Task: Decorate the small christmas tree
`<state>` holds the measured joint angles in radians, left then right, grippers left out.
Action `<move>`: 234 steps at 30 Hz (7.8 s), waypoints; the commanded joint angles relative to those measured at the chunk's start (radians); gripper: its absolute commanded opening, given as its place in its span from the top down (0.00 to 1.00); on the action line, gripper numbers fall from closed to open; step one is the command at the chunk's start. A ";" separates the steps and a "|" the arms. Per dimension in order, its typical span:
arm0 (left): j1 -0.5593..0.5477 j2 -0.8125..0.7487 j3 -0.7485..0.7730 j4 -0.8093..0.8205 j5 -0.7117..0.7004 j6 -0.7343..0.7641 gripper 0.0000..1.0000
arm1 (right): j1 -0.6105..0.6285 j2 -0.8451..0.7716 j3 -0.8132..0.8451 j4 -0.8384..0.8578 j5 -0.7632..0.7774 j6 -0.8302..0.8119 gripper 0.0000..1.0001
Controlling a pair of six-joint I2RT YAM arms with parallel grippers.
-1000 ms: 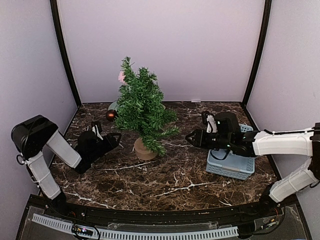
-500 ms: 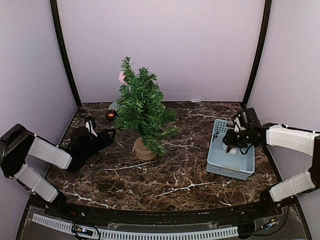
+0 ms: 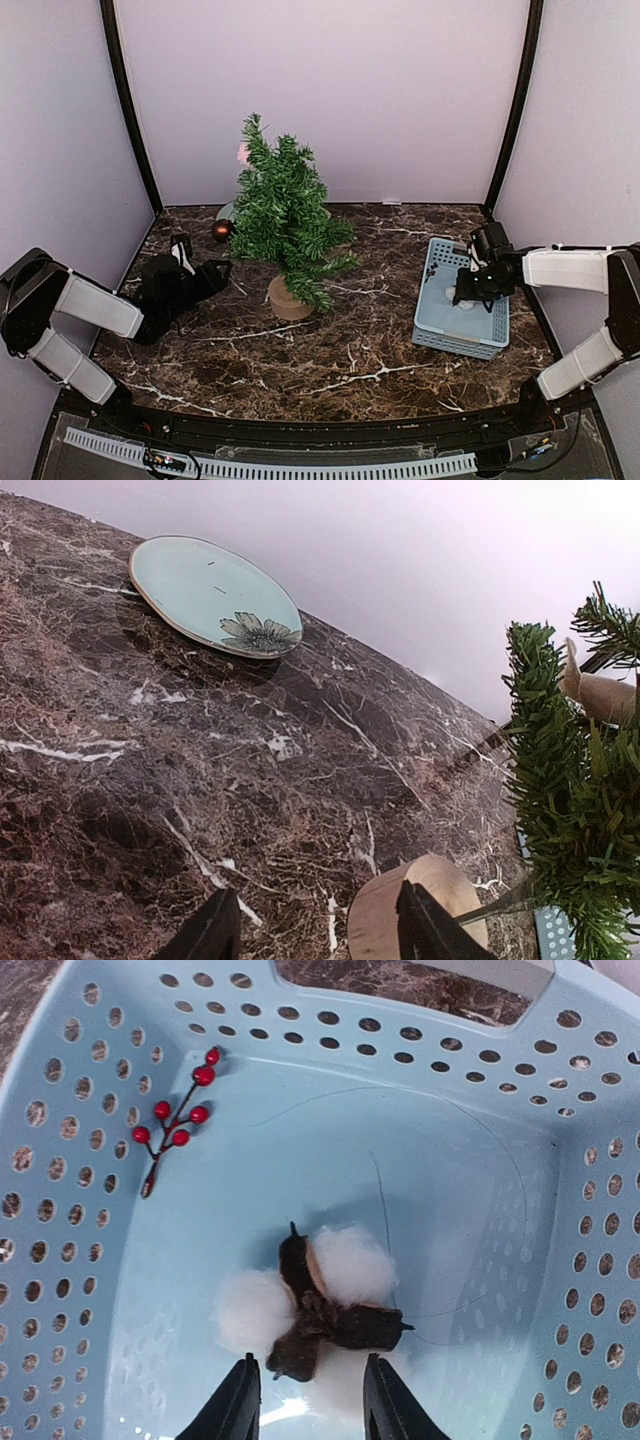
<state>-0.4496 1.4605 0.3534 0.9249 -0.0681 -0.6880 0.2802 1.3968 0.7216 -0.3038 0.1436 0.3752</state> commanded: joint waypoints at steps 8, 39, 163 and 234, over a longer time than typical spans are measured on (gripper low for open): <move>0.005 0.003 -0.010 0.030 0.020 0.003 0.45 | -0.035 0.092 0.023 0.044 0.007 -0.047 0.65; 0.005 0.029 0.006 0.062 0.031 -0.006 0.45 | -0.091 0.038 0.000 0.003 -0.074 -0.002 0.66; 0.005 0.079 0.018 0.113 0.064 -0.014 0.44 | 0.545 -0.082 0.218 0.256 -0.395 0.108 1.00; 0.005 0.042 0.030 0.074 0.061 0.007 0.43 | 0.083 -0.056 0.150 0.076 -0.049 0.106 0.59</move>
<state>-0.4496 1.5368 0.3614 1.0134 -0.0086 -0.6987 0.4126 1.2537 0.9024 -0.2756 0.0391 0.4835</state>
